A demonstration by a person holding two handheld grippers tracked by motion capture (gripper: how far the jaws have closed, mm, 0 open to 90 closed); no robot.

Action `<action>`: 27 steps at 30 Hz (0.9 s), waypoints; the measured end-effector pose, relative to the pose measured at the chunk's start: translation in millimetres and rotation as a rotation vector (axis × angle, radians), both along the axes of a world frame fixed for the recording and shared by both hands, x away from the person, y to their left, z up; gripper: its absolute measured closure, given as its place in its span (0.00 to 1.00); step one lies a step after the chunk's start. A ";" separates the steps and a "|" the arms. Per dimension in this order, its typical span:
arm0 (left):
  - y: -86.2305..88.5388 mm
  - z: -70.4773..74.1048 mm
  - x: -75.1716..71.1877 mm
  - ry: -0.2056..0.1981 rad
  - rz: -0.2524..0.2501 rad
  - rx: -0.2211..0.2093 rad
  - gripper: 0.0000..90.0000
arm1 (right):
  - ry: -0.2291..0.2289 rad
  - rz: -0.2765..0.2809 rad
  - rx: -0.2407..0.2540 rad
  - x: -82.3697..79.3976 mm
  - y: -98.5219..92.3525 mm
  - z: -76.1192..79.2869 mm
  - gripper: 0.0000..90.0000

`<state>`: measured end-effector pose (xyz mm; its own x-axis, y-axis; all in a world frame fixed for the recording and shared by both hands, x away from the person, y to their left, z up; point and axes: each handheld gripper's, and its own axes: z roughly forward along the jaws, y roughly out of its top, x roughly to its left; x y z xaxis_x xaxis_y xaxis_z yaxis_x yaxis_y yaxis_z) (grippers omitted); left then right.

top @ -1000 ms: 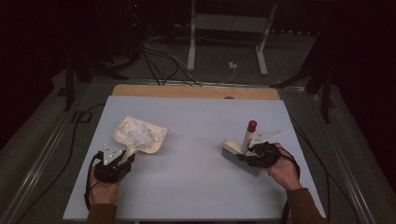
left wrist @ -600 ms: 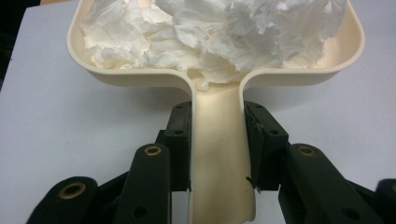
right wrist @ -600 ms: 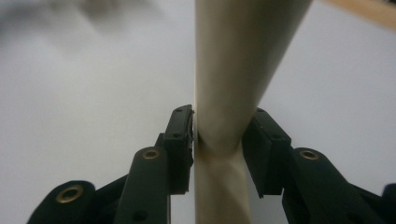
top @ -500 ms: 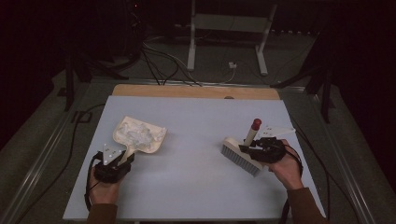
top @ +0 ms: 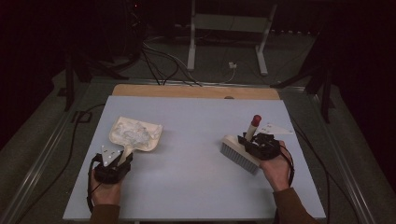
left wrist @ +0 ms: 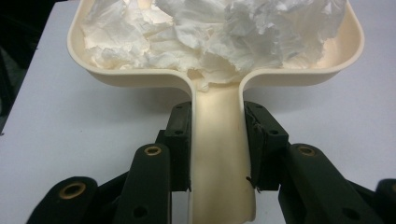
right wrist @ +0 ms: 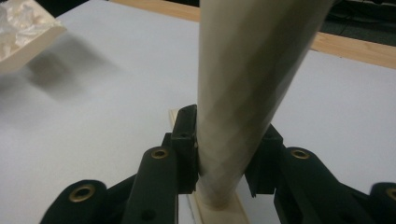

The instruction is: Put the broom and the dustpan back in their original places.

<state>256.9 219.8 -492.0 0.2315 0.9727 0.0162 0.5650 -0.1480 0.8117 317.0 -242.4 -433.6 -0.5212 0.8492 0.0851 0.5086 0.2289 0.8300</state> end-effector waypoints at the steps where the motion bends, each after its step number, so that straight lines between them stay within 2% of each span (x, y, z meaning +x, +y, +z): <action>1: -1.0 -0.6 -0.1 -0.002 0.005 -0.001 0.74 | 0.003 -0.006 0.006 0.5 -0.7 -0.2 0.78; 3: -2.8 -1.4 -0.5 -0.002 0.013 0.001 0.74 | 0.001 -0.005 0.002 1.2 -2.1 -0.2 0.78; 10: -8.0 -4.5 -0.2 0.009 0.031 0.005 0.74 | 0.013 0.060 0.001 1.1 -11.5 2.6 0.78; 16: -11.1 -6.9 1.3 0.019 0.037 0.006 0.74 | 0.007 0.118 -0.035 0.0 -23.8 7.3 0.78; 23: -13.0 -7.2 0.6 0.017 0.047 0.010 0.74 | 0.021 0.218 -0.064 -4.4 -40.6 11.9 0.78; 27: -13.6 -7.3 0.7 0.020 0.045 0.013 0.74 | 0.035 0.262 -0.061 -6.5 -50.7 14.1 0.78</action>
<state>257.5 206.2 -499.3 0.1879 0.9819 0.0244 0.5873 -0.1322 0.7985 310.5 -293.0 -419.4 -0.7217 0.6896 0.0597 0.4536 0.4061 0.7933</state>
